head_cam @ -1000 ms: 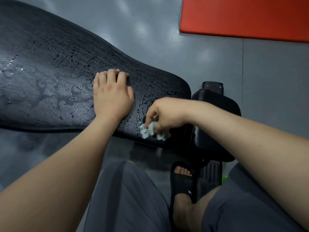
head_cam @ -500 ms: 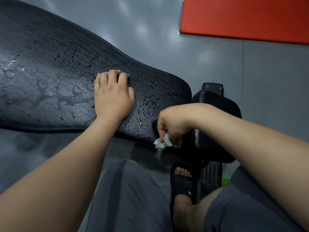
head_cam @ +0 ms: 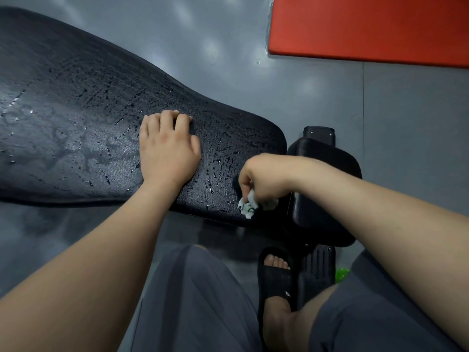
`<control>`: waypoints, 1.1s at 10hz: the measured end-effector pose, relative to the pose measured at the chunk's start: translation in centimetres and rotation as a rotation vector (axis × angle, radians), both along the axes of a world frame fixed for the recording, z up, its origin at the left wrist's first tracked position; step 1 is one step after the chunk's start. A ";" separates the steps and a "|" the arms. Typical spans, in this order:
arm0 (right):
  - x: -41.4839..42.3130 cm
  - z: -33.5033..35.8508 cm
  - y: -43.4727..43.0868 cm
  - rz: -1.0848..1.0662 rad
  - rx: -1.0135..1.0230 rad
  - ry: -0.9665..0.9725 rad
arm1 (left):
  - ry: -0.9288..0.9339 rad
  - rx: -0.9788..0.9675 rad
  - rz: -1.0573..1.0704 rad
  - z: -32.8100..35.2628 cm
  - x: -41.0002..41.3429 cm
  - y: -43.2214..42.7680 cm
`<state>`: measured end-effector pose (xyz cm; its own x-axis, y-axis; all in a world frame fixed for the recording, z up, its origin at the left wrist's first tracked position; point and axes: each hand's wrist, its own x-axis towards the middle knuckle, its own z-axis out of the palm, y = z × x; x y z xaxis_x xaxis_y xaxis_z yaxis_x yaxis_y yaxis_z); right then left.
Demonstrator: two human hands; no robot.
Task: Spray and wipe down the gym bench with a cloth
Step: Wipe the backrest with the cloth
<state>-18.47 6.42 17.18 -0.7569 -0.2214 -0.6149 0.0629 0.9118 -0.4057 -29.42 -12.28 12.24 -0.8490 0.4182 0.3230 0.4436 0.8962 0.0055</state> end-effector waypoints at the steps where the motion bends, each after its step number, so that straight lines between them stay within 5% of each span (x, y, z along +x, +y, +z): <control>1: -1.2 -0.2 1.9 -0.200 -0.041 0.072 | -0.001 -0.004 0.000 0.0 0.0 0.1; 2: -2.1 -1.5 3.5 -0.477 0.023 0.372 | 0.001 -0.008 0.001 0.0 0.0 0.1; 3: -2.3 -1.6 3.0 -0.497 0.014 0.413 | -0.001 -0.001 0.002 -0.1 0.1 0.1; 4: -2.0 -0.1 1.3 -0.283 -0.202 0.112 | 0.007 0.002 -0.003 0.0 0.1 0.1; 5: -2.9 -0.4 1.2 -0.253 -0.226 0.121 | 0.001 -0.005 -0.001 0.1 0.2 0.1; 7: -6.1 -2.9 3.4 -0.661 -0.027 0.493 | 0.010 -0.003 -0.006 0.2 0.1 0.1; 9: -6.8 -2.6 1.3 -0.398 -0.192 0.490 | 0.011 -0.002 0.002 0.2 0.1 0.1; 11: -6.5 -2.8 4.3 -0.625 -0.048 0.499 | 0.002 -0.009 -0.004 0.2 0.2 0.2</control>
